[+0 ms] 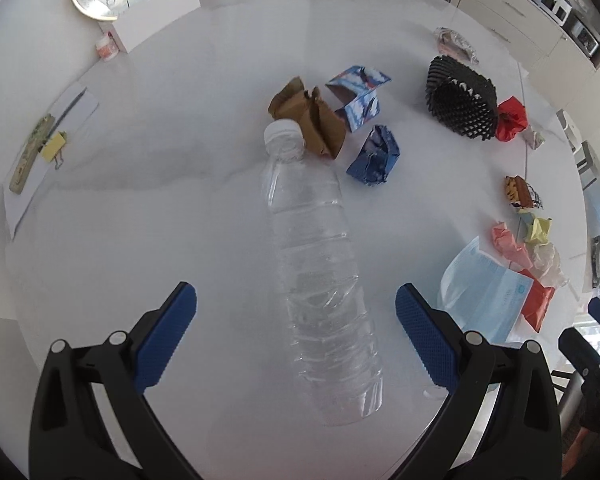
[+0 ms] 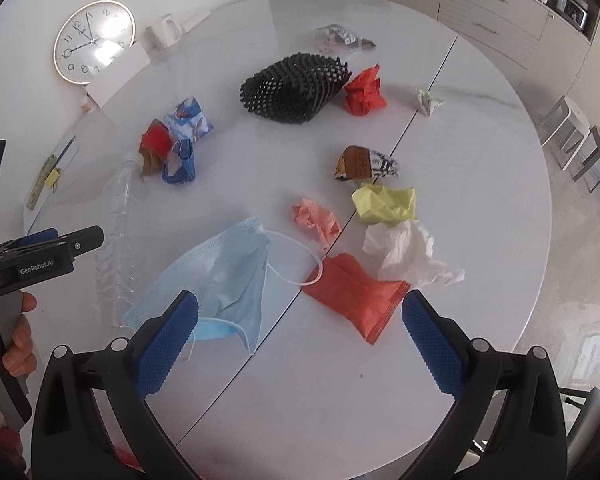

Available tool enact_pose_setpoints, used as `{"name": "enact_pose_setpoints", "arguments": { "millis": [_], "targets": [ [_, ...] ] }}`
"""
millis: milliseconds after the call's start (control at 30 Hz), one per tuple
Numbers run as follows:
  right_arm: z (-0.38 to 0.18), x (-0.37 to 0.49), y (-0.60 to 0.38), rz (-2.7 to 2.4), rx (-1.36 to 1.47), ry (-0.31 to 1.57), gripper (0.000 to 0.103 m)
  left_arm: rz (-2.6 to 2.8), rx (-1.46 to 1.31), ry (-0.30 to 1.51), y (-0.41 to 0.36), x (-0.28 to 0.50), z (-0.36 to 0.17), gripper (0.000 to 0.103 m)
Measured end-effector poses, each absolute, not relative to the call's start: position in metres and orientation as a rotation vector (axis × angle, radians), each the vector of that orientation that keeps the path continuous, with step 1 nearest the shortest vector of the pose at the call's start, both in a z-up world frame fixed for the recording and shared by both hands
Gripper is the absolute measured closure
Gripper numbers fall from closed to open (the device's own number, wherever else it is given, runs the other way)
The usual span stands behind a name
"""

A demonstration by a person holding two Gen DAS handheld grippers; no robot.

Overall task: Collect trash
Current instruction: 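Close the left gripper on the clear water bottle while the right gripper grasps the blue mask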

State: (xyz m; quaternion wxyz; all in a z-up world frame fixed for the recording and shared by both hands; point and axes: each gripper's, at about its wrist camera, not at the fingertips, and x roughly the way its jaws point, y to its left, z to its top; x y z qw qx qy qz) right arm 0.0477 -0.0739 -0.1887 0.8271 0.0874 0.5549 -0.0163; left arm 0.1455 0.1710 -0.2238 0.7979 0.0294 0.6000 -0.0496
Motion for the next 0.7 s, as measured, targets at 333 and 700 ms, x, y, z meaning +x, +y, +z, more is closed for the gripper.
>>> {"name": "enact_pose_setpoints", "arguments": {
  "millis": [333,700],
  "targets": [
    [-0.199,0.038,-0.064,0.045,0.225,1.216,0.002,-0.118,0.078,1.389,0.158,0.172,-0.265,0.008],
    [-0.211,0.027,-0.048,0.129,0.24,1.257,0.002,-0.119,0.11,1.45,0.145,0.178,-0.282,0.04]
  ]
}}
